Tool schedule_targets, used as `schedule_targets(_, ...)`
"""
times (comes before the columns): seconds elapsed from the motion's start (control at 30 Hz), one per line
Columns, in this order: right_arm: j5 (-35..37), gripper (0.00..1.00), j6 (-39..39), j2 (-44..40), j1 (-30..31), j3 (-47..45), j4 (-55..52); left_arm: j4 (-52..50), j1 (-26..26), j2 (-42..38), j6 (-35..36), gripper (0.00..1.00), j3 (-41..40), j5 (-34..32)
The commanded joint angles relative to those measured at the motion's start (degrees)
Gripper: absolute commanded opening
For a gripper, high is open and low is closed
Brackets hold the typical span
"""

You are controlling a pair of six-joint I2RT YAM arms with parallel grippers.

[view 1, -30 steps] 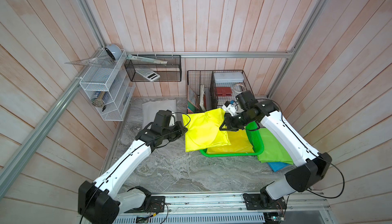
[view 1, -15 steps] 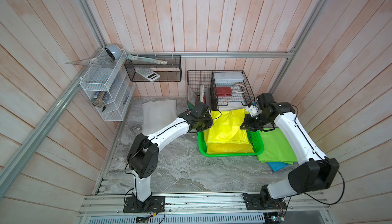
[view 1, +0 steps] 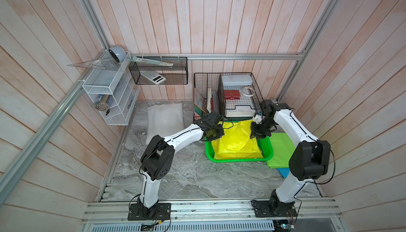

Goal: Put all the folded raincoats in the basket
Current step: Place the raincoat in the basket.

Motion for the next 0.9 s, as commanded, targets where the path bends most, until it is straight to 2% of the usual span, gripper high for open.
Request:
schedule_targets(0.0, 3.56, 0.32, -0.34, 1.90, -0.19, 1.85, -2.30, 1.49, -0.36, 1.67, -0.48, 0.00, 0.31, -1.02)
schedule_targets(0.03, 4.11, 0.37, -0.17, 2.03, -0.19, 1.77, -2.12, 1.65, -0.41, 1.78, -0.49, 0.00, 0.19, -0.90)
schedule_targets(0.07, 4.43, 0.41, 0.11, 2.04, -0.15, 1.79, -1.96, 1.87, -0.44, 1.70, -0.36, 0.06, 0.04, -0.73)
schedule_targets(0.13, 5.39, 0.49, 0.49, 1.89, -0.18, 2.25, -2.05, 1.57, -0.46, 1.56, 0.06, 0.38, 0.21, -0.54)
schedule_targets(0.17, 5.85, 0.53, 0.68, 1.59, -0.19, 2.24, -1.84, 1.08, -0.43, 1.26, 0.40, 0.49, 0.37, -0.73)
schedule_targets(0.27, 7.25, 0.59, 0.99, 0.13, -0.15, 2.51, -1.71, -0.96, -0.43, -0.85, 1.50, 0.68, 0.81, -2.99)
schedule_targets(0.33, 8.67, 0.62, 1.24, -1.28, -0.19, 2.69, -1.74, -2.68, -0.45, -2.53, 2.34, 0.73, 1.26, -4.77)
schedule_targets(0.43, 10.67, 0.64, 1.96, -3.58, -0.19, 3.76, -2.14, -5.78, -0.45, -5.51, 3.84, 0.74, 2.37, -7.18)
schedule_targets(0.6, 4.36, 0.63, 2.57, -11.54, 0.03, 0.86, 2.62, -7.99, -0.38, -14.96, 5.98, 0.75, -1.37, -12.15)
schedule_targets(0.73, 0.52, 0.53, 3.22, -19.67, 1.57, -5.68, 7.88, -7.83, -0.19, -27.14, 7.51, 0.77, -11.74, -16.60)
schedule_targets(0.87, 0.73, 0.51, 4.35, -26.28, 5.27, -11.47, 10.55, -7.79, 1.82, -40.21, 5.94, 0.78, -26.17, -18.21)
